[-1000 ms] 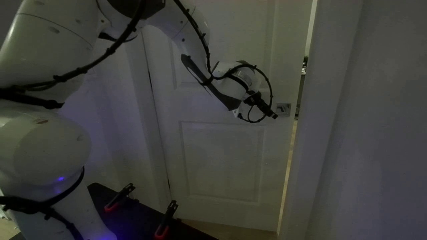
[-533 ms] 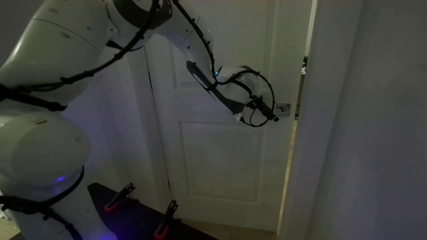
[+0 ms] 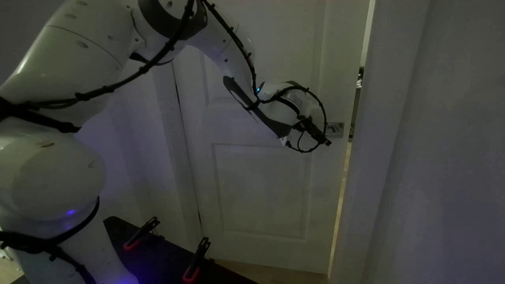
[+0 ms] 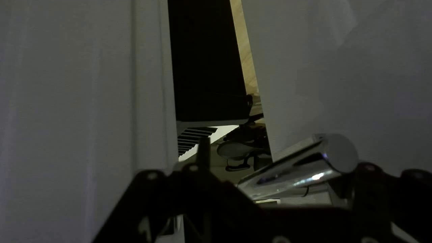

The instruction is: Close the door

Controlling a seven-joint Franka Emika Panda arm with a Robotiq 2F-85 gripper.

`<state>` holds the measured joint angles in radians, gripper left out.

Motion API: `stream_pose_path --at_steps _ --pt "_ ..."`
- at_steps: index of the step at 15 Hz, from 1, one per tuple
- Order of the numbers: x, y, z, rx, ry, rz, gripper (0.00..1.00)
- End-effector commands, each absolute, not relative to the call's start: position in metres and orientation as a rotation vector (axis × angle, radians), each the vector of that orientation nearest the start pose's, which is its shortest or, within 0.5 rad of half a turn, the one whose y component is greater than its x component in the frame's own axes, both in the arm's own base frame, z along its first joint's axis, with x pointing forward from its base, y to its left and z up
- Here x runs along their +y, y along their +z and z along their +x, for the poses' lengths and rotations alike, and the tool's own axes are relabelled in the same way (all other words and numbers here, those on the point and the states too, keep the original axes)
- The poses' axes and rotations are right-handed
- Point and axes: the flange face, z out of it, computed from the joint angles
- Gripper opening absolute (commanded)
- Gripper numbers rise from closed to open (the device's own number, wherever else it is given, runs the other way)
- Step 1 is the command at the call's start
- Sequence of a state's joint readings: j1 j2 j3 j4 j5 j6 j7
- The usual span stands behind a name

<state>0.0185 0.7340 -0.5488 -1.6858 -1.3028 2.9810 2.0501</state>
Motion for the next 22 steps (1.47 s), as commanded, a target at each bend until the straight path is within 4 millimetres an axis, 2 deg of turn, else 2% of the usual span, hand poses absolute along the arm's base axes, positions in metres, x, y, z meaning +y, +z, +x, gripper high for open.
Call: stream_pose_path --at_steps 1,7,8,10,13,22 --pt "-0.244 0.240 0.649 1.619 -1.441 -2.705 0.49" --pt "-0.242 0.240 0.647 1.625 -1.430 -2.711 0.04" --pt "-0.242 0.239 0.645 1.629 -1.425 -2.714 0.01" --pt "-0.242 0.238 0.643 1.637 -1.415 -2.718 0.05" --pt "-0.240 0.236 0.637 1.650 -1.384 -2.732 0.05" --pt "-0.215 0.230 0.590 1.675 -1.241 -2.791 0.05"
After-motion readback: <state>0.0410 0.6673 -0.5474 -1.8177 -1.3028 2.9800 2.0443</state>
